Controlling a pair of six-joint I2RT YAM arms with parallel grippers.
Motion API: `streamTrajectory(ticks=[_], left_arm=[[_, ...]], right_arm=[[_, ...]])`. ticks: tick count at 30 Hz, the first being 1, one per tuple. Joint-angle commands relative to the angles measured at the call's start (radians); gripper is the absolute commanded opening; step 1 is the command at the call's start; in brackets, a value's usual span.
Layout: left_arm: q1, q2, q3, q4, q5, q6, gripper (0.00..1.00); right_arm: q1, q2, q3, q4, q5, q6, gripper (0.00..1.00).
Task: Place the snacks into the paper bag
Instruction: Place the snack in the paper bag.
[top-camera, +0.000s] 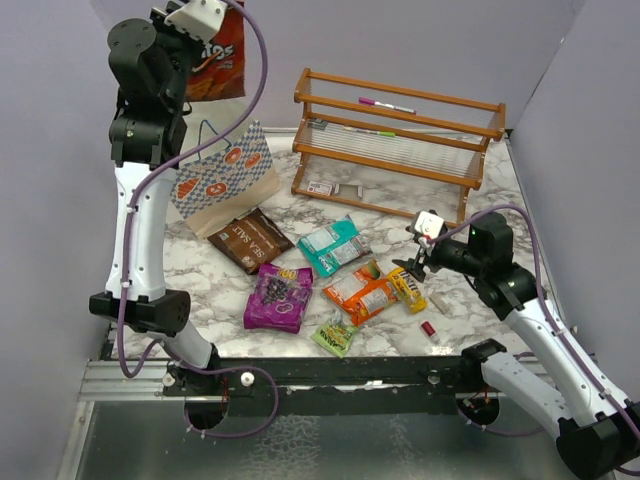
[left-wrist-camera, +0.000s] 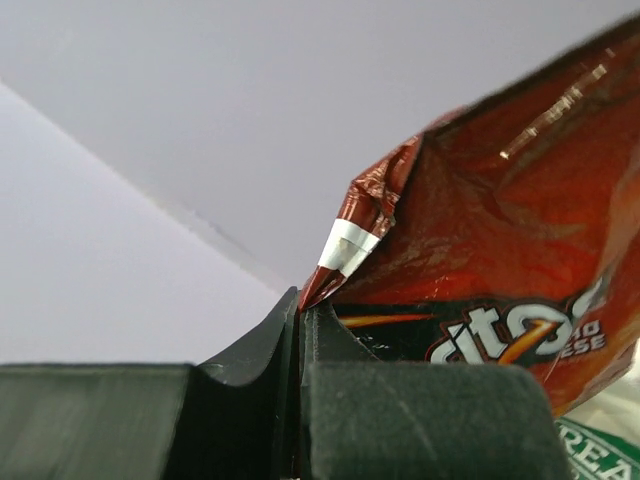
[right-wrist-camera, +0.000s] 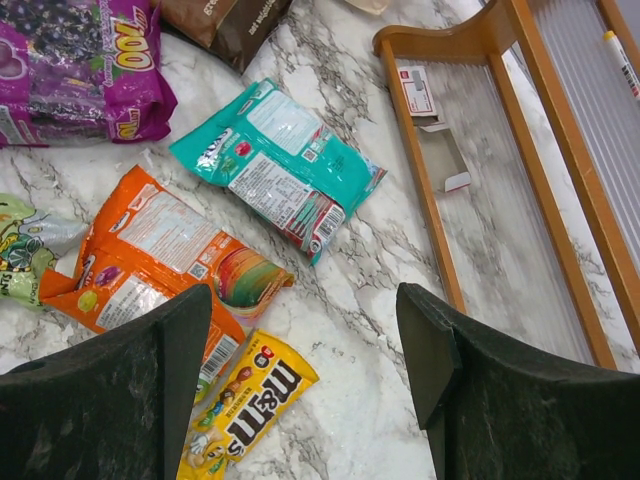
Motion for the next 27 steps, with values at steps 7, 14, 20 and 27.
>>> streamTrajectory(ticks=[7,14,20,27], left_arm=[[0.153,-0.001,-0.069,-0.034,0.035,0.010,0.00],[0.174,-0.008,-0.187,-0.062,0.059,0.026,0.00],[0.178,-0.011,-0.281,-0.106,0.083,0.038,0.00],[0.183,-0.016,-0.390,-0.182,0.150,0.009,0.00]], right_arm=[[-0.007,-0.017,-0.016,0.034,-0.013,0.009,0.74],[-0.008,-0.015,-0.016,0.031,-0.016,0.009,0.74],[-0.013,-0.019,-0.020,0.031,-0.019,0.009,0.74],[-0.016,-0.019,-0.025,0.034,-0.023,0.009,0.74]])
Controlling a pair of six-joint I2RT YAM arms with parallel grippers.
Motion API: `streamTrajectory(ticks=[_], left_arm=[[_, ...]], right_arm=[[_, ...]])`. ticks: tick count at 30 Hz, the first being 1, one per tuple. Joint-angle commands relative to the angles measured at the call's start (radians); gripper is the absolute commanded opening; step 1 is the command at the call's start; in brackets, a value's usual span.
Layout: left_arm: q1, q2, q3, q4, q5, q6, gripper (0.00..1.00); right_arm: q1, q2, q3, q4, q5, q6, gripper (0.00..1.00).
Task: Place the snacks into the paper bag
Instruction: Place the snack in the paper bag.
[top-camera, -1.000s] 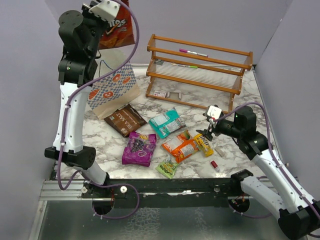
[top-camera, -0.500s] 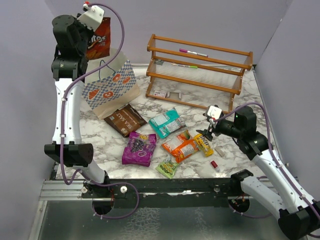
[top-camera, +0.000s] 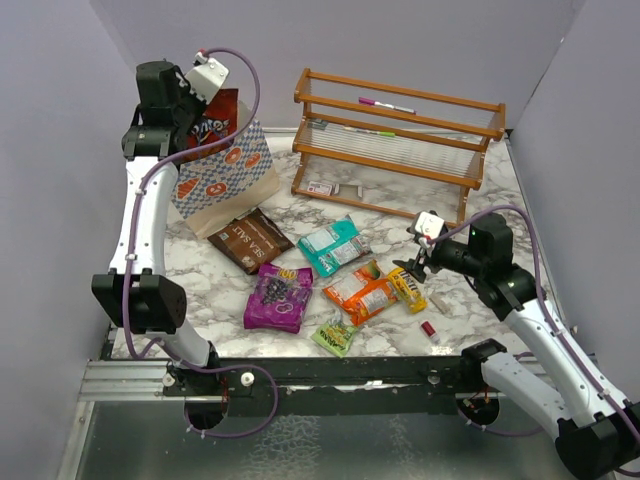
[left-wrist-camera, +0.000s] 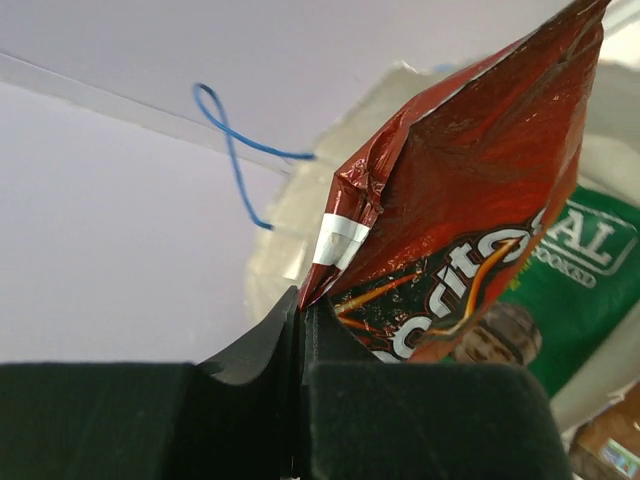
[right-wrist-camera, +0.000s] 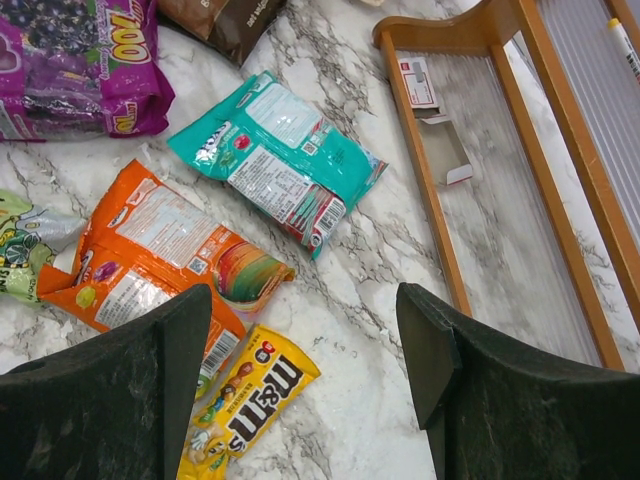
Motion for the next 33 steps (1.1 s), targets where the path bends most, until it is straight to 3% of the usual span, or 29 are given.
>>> streamTrajectory(ticks=[1,16,29,33], left_arm=[[0.012,-0.024,-0.059,-0.037,0.082,-0.017,0.00],[0.013,-0.015,-0.129,-0.198,0.126,-0.026,0.03],[0.012,-0.032,-0.033,-0.217,0.122,-0.012,0.33],[0.012,-0.057,-0.024,-0.192,0.102,-0.010,0.49]], right_arm=[[-0.008,-0.014,-0.014,0.034,-0.023,0.008,0.74],[-0.008,-0.010,-0.024,0.035,-0.030,0.000,0.74],[-0.012,-0.009,-0.027,0.032,-0.045,-0.005,0.75],[-0.014,-0.007,-0.029,0.032,-0.047,-0.005,0.75]])
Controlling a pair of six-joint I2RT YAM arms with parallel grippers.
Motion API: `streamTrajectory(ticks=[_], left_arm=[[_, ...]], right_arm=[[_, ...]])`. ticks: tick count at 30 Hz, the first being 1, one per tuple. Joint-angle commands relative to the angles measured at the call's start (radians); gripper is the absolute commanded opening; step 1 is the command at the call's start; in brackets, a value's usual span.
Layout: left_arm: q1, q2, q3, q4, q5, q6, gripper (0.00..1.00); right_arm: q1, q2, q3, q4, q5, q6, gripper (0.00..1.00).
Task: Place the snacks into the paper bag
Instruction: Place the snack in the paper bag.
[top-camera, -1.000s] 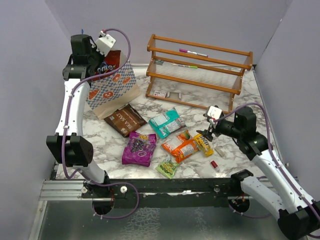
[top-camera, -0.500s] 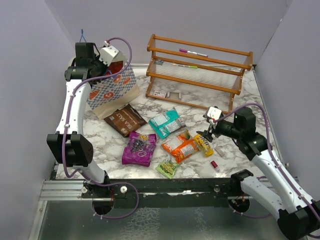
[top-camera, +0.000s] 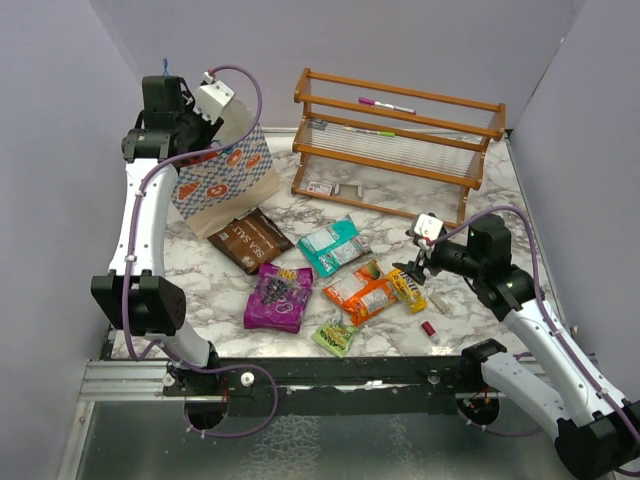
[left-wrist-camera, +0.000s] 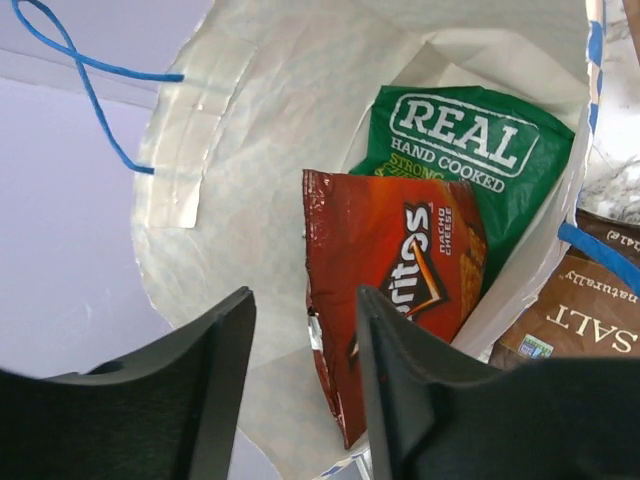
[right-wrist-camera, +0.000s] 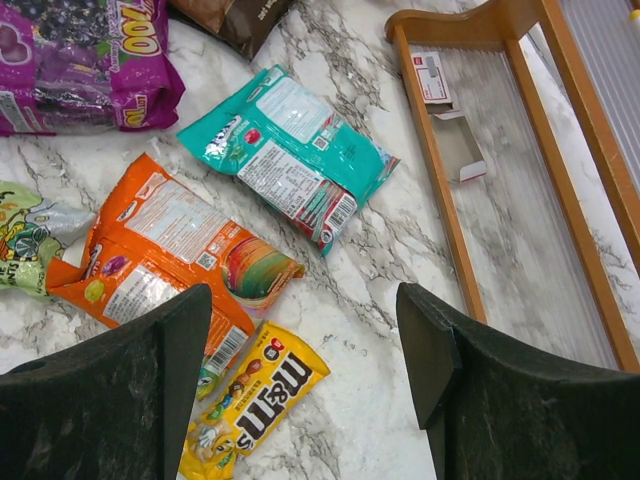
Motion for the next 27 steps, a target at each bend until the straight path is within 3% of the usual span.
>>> streamTrajectory(ticks=[1,13,19,27], left_arm=[[0.006,-0.063,0.031,0.044,-0.007,0.006,0.53],[0.005,-0.210,-0.011,0.222,-0.090,-0.078,0.77],[-0.011,-0.270,-0.001,0.157,0.035,-0.174,0.90],[-0.130,-0.387,-0.112,0.078,0.171,-0.233,0.92]], right_arm=[[-0.008,-0.006,-0.011,0.032,-0.030,-0.004,0.75],[-0.017,-0.003,-0.011,0.038,-0.036,0.019,0.76],[-0.021,0.018,-0.015,0.048,-0.033,0.037,0.78],[-0.029,0.014,-0.020,0.072,0.008,0.068,0.91]])
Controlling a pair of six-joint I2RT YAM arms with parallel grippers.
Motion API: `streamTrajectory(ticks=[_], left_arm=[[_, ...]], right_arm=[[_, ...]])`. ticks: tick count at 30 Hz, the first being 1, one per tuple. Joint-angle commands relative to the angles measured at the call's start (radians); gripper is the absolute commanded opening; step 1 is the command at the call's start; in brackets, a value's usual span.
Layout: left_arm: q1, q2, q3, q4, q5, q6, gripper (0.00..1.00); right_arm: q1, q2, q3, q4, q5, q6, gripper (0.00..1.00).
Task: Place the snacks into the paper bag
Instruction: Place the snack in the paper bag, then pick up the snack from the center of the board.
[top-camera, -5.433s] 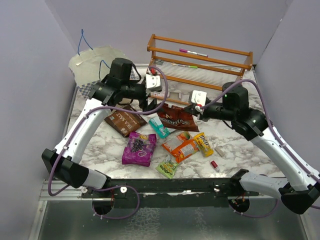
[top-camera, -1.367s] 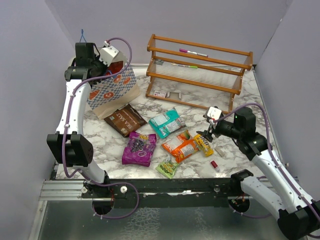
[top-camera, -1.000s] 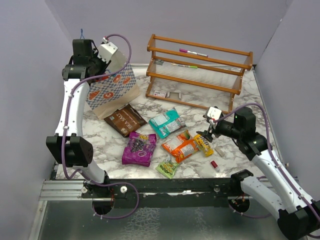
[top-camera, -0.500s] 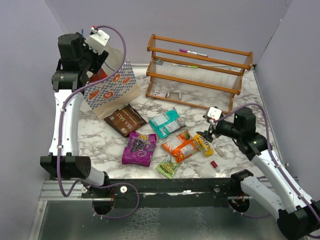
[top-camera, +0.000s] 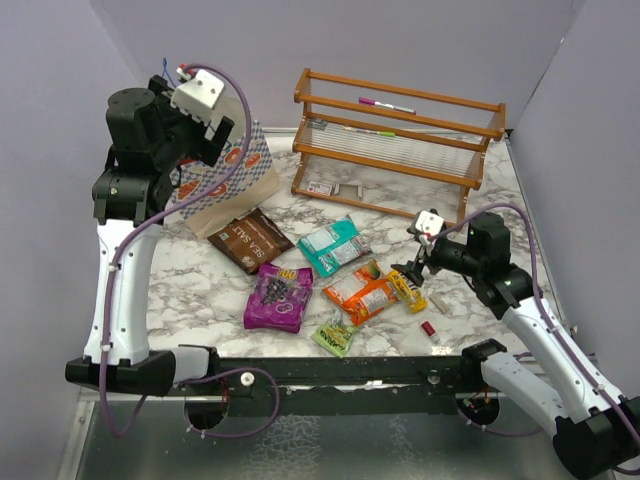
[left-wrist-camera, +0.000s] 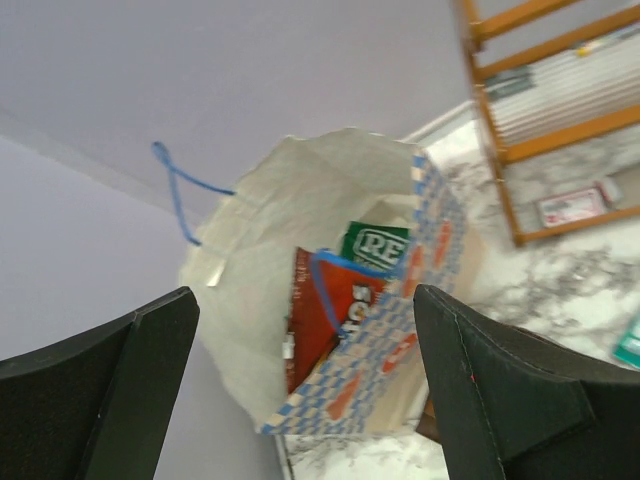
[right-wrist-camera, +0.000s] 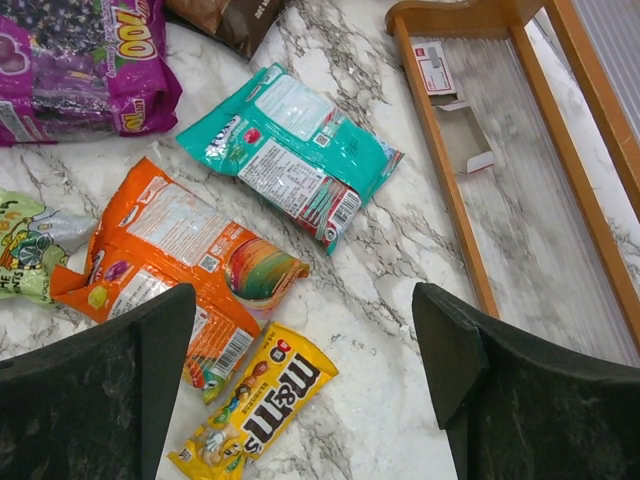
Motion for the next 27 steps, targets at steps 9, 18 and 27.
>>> streamTrajectory(ticks=[9,18,27], left_arm=[[-0.256,-0.110,-0.128,-0.101,0.059,-0.032,0.92],[-0.394,-0.096,-0.321,-0.087,0.050,0.036,0.92],[-0.410,-0.017,-0.524,-0.020,-0.066,0.033,0.91]], right_arm=[[-0.056,0.024,0.000,0.084,0.108,0.113,0.99],[-0.123,0.028,-0.001,0.086,0.115,0.132,0.99],[-0.154,0.026,-0.003,0.071,0.084,0.116,0.99]])
